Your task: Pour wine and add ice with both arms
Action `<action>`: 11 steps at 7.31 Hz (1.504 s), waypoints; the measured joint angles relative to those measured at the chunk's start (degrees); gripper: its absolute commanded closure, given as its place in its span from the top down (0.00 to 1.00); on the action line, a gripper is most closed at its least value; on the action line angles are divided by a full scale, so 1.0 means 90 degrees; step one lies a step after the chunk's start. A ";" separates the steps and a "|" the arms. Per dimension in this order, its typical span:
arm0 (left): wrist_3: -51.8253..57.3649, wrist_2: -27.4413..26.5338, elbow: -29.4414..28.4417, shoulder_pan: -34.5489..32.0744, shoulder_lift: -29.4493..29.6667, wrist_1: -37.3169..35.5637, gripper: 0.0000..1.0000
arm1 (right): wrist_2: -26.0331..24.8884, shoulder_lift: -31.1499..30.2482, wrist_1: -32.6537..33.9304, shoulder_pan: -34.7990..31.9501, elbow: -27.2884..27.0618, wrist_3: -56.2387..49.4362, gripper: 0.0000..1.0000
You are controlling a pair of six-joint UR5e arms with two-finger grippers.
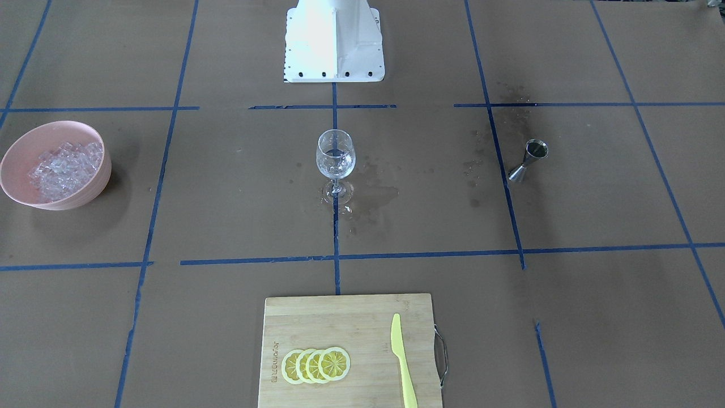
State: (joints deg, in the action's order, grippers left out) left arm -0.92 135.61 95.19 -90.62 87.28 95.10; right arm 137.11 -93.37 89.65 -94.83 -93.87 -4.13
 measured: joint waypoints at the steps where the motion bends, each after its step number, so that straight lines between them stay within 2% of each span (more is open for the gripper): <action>1: -0.0003 0.0000 0.0063 -0.0003 0.0002 0.0000 1.00 | 0.0000 -0.0004 0.0000 0.0000 0.0003 0.0000 1.00; 3: -0.0014 -0.0015 0.0624 -0.0021 0.0004 -0.0082 1.00 | 0.0000 0.0000 0.0006 0.0000 0.0008 0.0000 1.00; 5: -0.0082 -0.0032 0.1790 -0.0017 0.0000 -0.0591 1.00 | 0.0006 0.0003 0.0011 0.0000 0.0010 0.0000 1.00; 8: -0.1109 -0.0016 0.2877 0.0244 -0.0154 -0.0655 1.00 | 0.0061 0.0004 0.0021 0.0013 0.0023 0.0000 1.00; 9: -0.1763 -0.0028 0.3137 0.0566 -0.0480 -0.0107 1.00 | 0.0072 0.0004 0.0025 0.0022 0.0026 0.0002 1.00; 11: -0.3709 -0.0416 0.3355 0.1609 -0.1604 0.2345 1.00 | 0.0077 0.0004 0.0021 0.0043 0.0029 0.0003 1.00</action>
State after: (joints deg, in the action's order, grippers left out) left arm -34.30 131.87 125.38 -76.13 72.84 116.20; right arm 137.81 -93.34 89.84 -94.45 -93.61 -4.11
